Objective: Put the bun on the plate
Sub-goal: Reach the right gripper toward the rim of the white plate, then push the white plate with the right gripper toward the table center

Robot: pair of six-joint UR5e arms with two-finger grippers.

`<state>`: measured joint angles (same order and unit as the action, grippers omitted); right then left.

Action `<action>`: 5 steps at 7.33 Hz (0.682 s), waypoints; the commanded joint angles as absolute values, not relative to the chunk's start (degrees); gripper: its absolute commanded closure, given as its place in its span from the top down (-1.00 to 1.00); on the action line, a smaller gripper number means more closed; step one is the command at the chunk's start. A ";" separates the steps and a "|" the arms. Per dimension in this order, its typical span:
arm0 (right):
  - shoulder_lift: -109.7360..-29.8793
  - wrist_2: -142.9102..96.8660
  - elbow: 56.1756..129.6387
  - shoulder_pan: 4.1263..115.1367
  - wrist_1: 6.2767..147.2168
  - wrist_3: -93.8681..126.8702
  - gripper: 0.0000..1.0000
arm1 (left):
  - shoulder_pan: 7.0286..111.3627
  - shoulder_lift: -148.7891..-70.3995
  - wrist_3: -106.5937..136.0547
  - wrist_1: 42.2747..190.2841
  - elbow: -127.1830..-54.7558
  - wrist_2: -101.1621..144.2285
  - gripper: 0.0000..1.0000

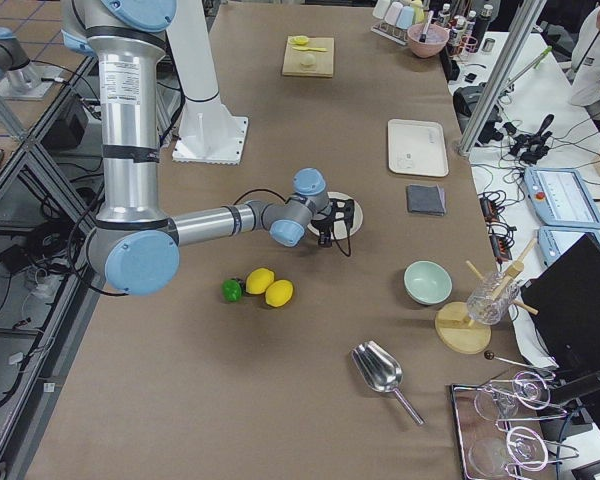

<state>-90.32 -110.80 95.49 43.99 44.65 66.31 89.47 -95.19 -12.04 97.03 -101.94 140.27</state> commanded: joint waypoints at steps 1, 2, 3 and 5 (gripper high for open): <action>-90.35 -110.83 97.11 43.95 44.74 66.53 -1.00 | 89.47 -95.19 -12.04 97.03 -101.87 140.27 0.95; -89.66 -110.74 97.82 43.86 44.82 70.54 -1.00 | 89.47 -95.19 -12.04 97.03 -101.87 140.27 0.95; -89.13 -110.92 99.65 43.77 45.09 76.14 -1.00 | 89.47 -95.19 -12.04 97.03 -101.78 140.27 0.95; -85.37 -110.04 101.25 42.11 45.44 83.11 -1.00 | 89.47 -95.19 -12.04 97.03 -101.78 140.27 0.95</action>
